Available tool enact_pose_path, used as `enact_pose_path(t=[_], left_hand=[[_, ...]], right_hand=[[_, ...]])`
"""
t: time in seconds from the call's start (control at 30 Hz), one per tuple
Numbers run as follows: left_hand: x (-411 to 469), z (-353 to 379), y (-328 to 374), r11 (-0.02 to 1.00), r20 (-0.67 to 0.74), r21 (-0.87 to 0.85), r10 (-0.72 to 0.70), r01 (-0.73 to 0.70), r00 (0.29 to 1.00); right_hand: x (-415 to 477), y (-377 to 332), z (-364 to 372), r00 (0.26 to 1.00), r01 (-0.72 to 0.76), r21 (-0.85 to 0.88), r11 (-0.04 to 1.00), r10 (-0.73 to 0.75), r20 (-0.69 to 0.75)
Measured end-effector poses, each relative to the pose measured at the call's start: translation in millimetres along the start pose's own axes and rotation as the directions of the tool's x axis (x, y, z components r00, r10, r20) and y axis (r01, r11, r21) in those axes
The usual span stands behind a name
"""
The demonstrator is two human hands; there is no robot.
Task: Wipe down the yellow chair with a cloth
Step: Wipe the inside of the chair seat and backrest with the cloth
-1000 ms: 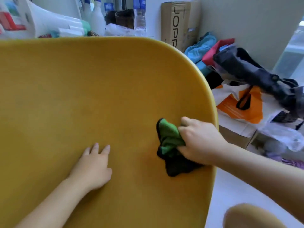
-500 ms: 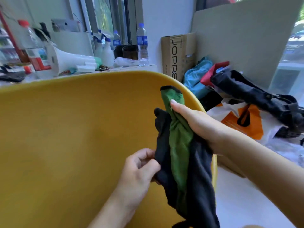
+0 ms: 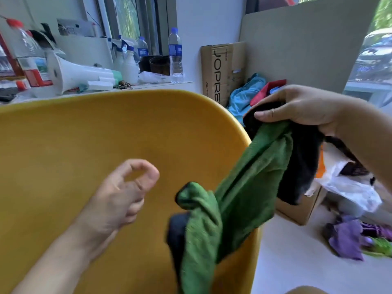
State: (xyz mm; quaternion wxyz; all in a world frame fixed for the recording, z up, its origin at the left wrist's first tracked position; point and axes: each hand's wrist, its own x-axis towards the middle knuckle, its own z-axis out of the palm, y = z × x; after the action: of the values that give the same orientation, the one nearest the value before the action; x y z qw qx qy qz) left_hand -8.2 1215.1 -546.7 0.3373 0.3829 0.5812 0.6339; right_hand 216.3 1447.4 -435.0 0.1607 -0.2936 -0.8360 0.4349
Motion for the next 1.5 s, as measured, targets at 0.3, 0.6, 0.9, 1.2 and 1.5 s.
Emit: enact_pose_path(t=[0.3,0.6,0.9,1.2,1.5], left_hand=[[40,119,-24,0.933,0.427,0.329,-0.009,-0.146,0.904],[70,97,35,0.881,0.653,0.457,-0.238,-0.124,0.719],[103,139,77,0.805,0.336,0.32,0.396,-0.499,0.855],[117,141,101,0.713,0.07,0.154,0.682,-0.684,0.728],[78,95,52,0.942,0.483,0.295,-0.004,-0.158,0.876]], right_hand=[[-8,0,0,0.927,0.282,0.387,0.878,-0.354,0.128],[-16,126,-33,0.972,0.234,0.647,0.725,-0.166,-0.165],[-7,161,-20,0.898,0.106,0.703,0.703,-0.372,0.236],[11,86,13,0.9,0.437,0.456,0.775,-0.385,-0.207],[-14,98,-32,0.587,0.329,-0.323,0.888,-0.46,-0.666]])
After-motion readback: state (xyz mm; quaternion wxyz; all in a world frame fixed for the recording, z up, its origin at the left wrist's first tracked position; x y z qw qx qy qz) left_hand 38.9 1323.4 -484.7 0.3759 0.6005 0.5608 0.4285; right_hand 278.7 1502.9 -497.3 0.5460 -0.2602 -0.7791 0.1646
